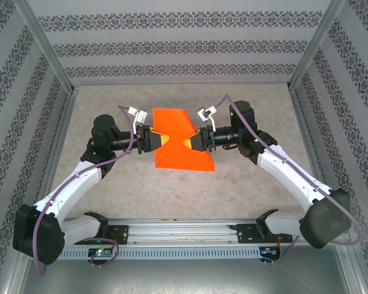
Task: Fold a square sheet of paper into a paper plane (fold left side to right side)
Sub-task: Place a square sheet of paper at the center of the table.
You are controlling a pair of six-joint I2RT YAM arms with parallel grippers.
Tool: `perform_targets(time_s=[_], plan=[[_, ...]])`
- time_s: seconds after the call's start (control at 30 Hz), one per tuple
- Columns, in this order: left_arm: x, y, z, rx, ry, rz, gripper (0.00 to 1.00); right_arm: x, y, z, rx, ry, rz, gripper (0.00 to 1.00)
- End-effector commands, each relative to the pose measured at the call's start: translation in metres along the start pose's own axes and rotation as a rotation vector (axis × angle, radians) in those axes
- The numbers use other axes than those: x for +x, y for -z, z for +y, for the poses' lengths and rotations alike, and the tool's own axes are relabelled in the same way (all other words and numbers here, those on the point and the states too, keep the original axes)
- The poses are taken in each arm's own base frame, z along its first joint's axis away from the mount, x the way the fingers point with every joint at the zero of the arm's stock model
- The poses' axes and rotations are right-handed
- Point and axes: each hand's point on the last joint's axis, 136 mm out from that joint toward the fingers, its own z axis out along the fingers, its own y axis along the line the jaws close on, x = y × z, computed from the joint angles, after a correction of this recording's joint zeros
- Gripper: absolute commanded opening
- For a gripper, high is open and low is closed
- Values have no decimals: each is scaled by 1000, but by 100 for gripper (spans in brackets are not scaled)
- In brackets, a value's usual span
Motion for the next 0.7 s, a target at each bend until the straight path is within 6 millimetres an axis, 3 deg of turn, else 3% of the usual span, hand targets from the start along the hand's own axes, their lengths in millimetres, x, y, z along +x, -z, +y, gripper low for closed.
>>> perform_targets(time_s=[0.0, 0.17, 0.37, 0.5, 0.67], plan=[[-9, -1, -15, 44, -66, -6, 18, -12, 6, -7, 59, 42, -41, 30], [6, -3, 12, -48, 21, 17, 5, -12, 20, -28, 167, 21, -82, 42], [36, -7, 63, -176, 198, 53, 1, -4, 46, -73, 406, -54, -141, 66], [71, -10, 109, -281, 347, 104, 0, 6, 65, -105, 542, -143, -180, 77], [127, -9, 166, -417, 519, 193, 0, 29, 72, -138, 629, -273, -183, 78]])
